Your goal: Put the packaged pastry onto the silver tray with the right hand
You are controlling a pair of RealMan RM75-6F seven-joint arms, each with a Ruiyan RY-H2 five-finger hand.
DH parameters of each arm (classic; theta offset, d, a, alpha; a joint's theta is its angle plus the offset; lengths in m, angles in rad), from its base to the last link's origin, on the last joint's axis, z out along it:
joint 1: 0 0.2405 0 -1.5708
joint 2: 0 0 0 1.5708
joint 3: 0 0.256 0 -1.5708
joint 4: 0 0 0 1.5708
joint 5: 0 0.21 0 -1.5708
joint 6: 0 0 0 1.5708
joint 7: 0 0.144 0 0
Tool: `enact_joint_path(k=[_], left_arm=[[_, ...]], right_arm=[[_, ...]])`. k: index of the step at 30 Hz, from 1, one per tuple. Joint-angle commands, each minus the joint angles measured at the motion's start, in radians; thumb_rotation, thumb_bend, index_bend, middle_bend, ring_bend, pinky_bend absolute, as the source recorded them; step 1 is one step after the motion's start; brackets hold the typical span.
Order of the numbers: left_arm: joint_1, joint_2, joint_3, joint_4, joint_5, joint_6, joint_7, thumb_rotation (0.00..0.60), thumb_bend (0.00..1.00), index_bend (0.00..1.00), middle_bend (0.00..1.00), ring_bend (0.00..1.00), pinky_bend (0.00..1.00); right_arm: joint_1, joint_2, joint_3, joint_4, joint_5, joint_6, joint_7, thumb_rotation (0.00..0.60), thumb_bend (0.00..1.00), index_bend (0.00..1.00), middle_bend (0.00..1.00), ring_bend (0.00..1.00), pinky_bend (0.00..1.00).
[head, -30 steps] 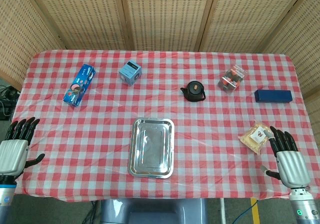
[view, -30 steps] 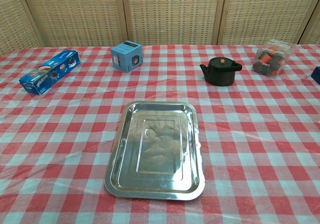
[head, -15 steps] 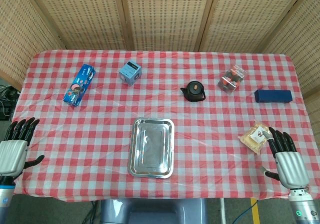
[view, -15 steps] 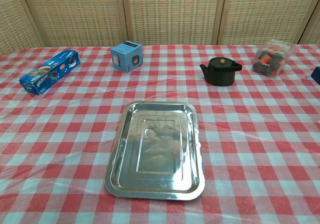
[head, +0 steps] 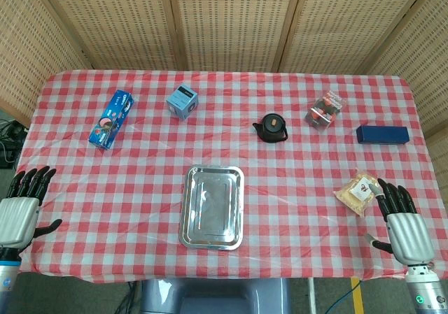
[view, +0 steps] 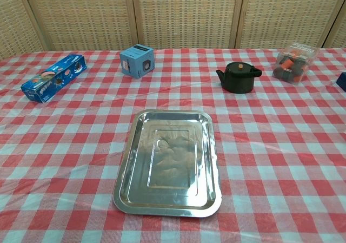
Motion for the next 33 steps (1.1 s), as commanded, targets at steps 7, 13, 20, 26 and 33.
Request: enact_joint_path(k=[7,13,20,26,33], left_arm=[[0.006,0.008,-0.004,-0.005,-0.003,0.01,-0.01,0.6,0.02,0.0,0.0,0.0,0.0],[0.006,0.007,-0.005,-0.006,-0.004,0.011,-0.006,0.6,0.02,0.0,0.0,0.0,0.0],[0.003,0.009,-0.01,-0.001,-0.021,0.0,-0.014,0.6,0.02,0.0,0.0,0.0,0.0],[0.0,0.007,-0.009,-0.002,-0.022,-0.004,-0.007,0.6,0.02,0.0,0.0,0.0,0.0],[-0.001,0.001,-0.006,-0.004,-0.017,-0.005,0.007,0.6,0.02,0.0,0.0,0.0,0.0]], right_arm=[[0.029,0.06,0.007,-0.03,0.069,-0.098,0.045,0.6,0.07,0.0,0.0,0.0,0.0],[0.092,0.076,0.044,-0.006,0.149,-0.212,0.042,0.6,0.06,0.0,0.0,0.0,0.0],[0.166,0.056,0.083,0.053,0.274,-0.365,0.041,0.6,0.07,0.0,0.0,0.0,0.0],[0.216,0.031,0.099,0.136,0.358,-0.488,0.076,0.6,0.07,0.0,0.0,0.0,0.0],[0.263,0.004,0.109,0.228,0.408,-0.6,0.124,0.6,0.07,0.0,0.0,0.0,0.0]])
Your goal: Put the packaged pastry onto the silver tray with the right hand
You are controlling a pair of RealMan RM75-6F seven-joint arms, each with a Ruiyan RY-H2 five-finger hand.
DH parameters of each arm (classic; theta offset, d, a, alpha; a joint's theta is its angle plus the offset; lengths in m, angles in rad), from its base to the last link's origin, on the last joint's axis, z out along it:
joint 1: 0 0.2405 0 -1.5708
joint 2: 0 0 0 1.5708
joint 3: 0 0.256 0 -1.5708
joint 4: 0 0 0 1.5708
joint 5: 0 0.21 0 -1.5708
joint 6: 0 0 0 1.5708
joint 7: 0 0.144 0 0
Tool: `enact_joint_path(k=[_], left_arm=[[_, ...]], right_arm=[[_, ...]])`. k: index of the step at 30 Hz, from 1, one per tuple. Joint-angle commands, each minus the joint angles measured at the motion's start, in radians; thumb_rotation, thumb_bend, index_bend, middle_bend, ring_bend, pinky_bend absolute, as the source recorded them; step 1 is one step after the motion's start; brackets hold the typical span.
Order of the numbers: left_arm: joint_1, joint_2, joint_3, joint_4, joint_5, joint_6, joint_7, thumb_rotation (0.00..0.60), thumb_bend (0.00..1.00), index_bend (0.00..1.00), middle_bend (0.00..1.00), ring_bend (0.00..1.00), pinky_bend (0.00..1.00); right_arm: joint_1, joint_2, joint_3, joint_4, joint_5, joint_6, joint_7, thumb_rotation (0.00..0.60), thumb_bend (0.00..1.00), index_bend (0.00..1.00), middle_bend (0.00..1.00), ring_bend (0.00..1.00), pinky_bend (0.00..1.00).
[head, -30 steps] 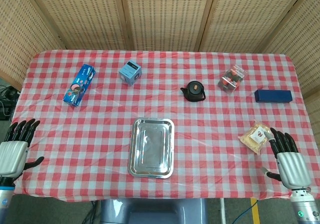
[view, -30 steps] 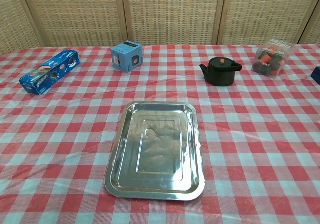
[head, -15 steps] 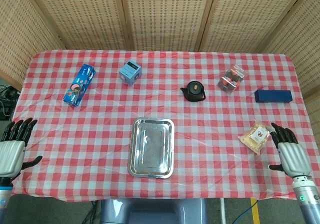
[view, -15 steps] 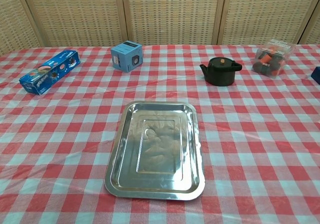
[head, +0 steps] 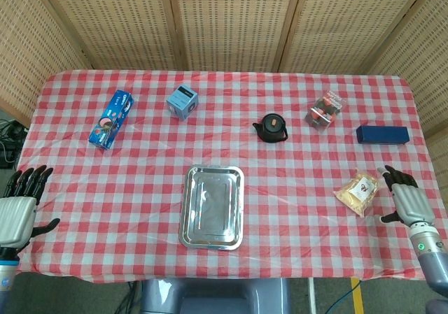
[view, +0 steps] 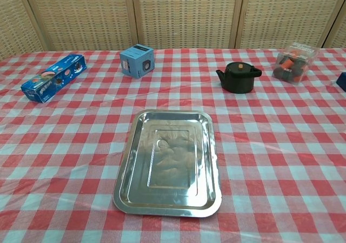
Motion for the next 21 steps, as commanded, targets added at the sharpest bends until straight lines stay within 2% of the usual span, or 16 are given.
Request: enact_joint_path(k=[1,21], left_arm=[[-0.003,-0.003,0.001,0.001,-0.004,-0.009,0.006,0.6,0.03,0.0,0.0,0.0,0.0],[-0.005,-0.012,-0.002,-0.001,-0.015,-0.008,0.025,0.6,0.03,0.0,0.0,0.0,0.0]], right_arm=[[0.024,-0.026,0.005,0.051,0.017,-0.039,0.03,0.6,0.07,0.0,0.0,0.0,0.0],[0.103,-0.151,0.008,0.211,0.031,-0.161,0.089,0.6,0.07,0.02,0.0,0.0,0.0]])
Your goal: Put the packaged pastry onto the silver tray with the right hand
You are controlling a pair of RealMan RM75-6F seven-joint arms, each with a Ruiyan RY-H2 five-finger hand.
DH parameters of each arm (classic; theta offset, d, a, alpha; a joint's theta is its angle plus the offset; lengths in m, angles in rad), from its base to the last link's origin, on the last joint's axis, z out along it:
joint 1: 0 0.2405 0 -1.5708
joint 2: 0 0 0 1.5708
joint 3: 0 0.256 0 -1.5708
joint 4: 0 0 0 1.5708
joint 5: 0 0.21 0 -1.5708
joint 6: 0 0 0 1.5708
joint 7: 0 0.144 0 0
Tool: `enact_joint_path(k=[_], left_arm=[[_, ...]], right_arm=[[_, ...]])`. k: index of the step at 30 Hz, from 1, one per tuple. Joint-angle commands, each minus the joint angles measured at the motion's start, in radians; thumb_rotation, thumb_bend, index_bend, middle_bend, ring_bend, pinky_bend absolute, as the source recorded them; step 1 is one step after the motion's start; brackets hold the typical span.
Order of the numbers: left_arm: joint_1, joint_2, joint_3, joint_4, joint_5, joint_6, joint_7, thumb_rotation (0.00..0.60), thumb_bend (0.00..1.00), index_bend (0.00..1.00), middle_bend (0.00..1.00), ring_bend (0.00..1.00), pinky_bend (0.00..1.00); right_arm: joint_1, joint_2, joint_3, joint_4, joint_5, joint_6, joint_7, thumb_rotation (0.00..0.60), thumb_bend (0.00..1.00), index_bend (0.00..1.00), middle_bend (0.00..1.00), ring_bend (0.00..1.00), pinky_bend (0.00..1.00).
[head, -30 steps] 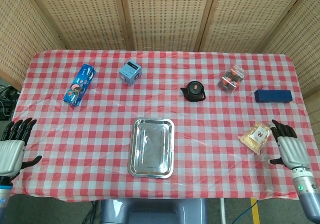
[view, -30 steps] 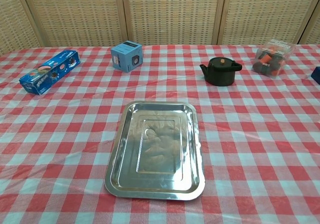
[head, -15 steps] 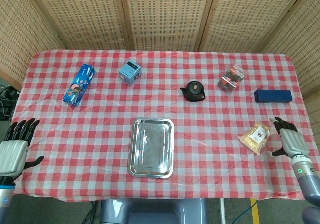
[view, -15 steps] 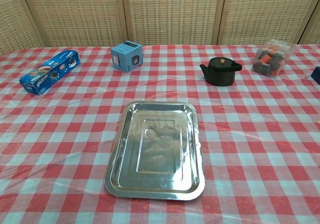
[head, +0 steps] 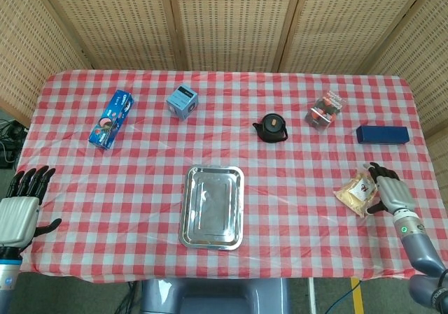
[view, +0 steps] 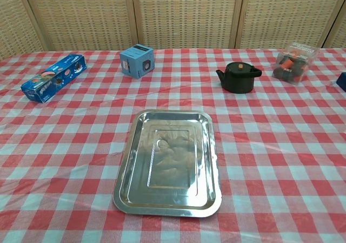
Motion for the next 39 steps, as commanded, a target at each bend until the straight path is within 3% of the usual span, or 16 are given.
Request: enact_joint_path(k=[1,8,11,13,16,27,39], left_arm=[[0.0,-0.001,-0.001,0.0,-0.001,0.0,0.001,0.6,0.03,0.0,0.0,0.0,0.0],[-0.002,-0.003,-0.001,0.0,-0.005,-0.003,0.007,0.6,0.03,0.0,0.0,0.0,0.0],[-0.002,-0.003,0.0,-0.002,-0.002,-0.002,0.007,0.6,0.03,0.0,0.0,0.0,0.0],[-0.002,-0.002,0.0,-0.003,-0.001,-0.001,0.005,0.6,0.03,0.0,0.0,0.0,0.0],[-0.002,-0.001,-0.002,-0.002,-0.004,-0.001,0.0,0.6,0.03,0.0,0.0,0.0,0.0],[-0.004,0.001,-0.001,-0.001,-0.002,-0.005,-0.014,0.6,0.03,0.0,0.0,0.0,0.0],[-0.006,0.005,-0.002,0.001,-0.004,-0.011,-0.025,0.6,0.04,0.0,0.0,0.0,0.0]], right_arm=[[0.013,-0.018,0.0,0.022,0.01,-0.021,0.003,0.6,0.07,0.03,0.0,0.0,0.0],[0.022,-0.044,-0.006,0.043,0.018,-0.03,-0.012,0.6,0.06,0.13,0.0,0.0,0.01],[0.024,-0.058,-0.006,0.052,0.023,-0.023,-0.022,0.6,0.07,0.23,0.03,0.01,0.1],[0.022,-0.067,-0.002,0.056,0.025,-0.007,-0.027,0.6,0.09,0.37,0.18,0.12,0.26],[0.012,-0.094,0.009,0.068,0.023,0.058,-0.046,0.6,0.11,0.49,0.36,0.3,0.36],[0.008,-0.1,0.007,0.033,0.007,0.104,-0.08,0.6,0.14,0.57,0.41,0.35,0.4],[0.012,-0.046,0.03,-0.064,-0.013,0.152,-0.097,0.6,0.15,0.61,0.43,0.37,0.44]])
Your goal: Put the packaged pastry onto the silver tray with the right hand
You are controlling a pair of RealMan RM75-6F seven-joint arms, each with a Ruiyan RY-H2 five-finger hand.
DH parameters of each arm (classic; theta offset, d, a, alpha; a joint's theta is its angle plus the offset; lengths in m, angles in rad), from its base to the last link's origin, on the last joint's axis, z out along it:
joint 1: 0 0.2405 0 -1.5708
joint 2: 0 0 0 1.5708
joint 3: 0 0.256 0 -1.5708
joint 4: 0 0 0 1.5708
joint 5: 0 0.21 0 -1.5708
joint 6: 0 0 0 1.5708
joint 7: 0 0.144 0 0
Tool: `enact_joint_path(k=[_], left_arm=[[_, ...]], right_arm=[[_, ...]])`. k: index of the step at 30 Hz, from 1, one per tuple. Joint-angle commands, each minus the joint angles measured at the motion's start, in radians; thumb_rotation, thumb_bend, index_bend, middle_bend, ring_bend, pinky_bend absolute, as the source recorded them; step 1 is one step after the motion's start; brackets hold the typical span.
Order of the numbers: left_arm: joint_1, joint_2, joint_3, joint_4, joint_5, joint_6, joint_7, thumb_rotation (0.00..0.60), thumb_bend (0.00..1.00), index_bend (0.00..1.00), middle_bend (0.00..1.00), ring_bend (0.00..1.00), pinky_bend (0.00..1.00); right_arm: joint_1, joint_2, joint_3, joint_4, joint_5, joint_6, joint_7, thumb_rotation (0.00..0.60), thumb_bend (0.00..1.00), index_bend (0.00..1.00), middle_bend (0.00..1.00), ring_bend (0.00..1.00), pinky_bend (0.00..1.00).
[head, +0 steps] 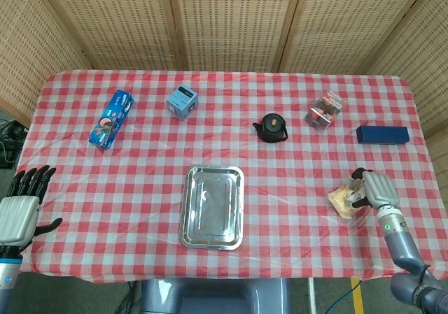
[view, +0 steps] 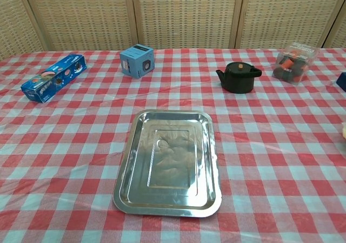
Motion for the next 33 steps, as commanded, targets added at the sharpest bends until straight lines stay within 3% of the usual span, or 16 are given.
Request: enact_joint_path(k=[1,17,26,33], left_arm=[[0.0,0.001,0.0,0.0,0.0,0.001,0.0,0.6,0.04,0.0,0.0,0.0,0.0],[0.006,0.007,-0.003,-0.001,-0.001,0.014,-0.01,0.6,0.04,0.0,0.0,0.0,0.0],[0.008,0.012,-0.007,-0.001,-0.009,0.016,-0.011,0.6,0.04,0.0,0.0,0.0,0.0],[0.008,0.022,-0.013,0.001,-0.034,0.006,-0.024,0.6,0.04,0.0,0.0,0.0,0.0]], right_arm=[[0.004,0.03,0.015,-0.045,-0.011,0.025,-0.011,0.6,0.15,0.61,0.43,0.37,0.44],[0.062,0.149,0.089,-0.347,0.014,0.089,-0.16,0.6,0.15,0.62,0.44,0.39,0.45],[0.143,0.129,0.129,-0.496,0.079,0.102,-0.311,0.6,0.15,0.63,0.44,0.39,0.45],[0.233,0.056,0.154,-0.577,0.176,0.12,-0.455,0.6,0.15,0.63,0.44,0.4,0.45]])
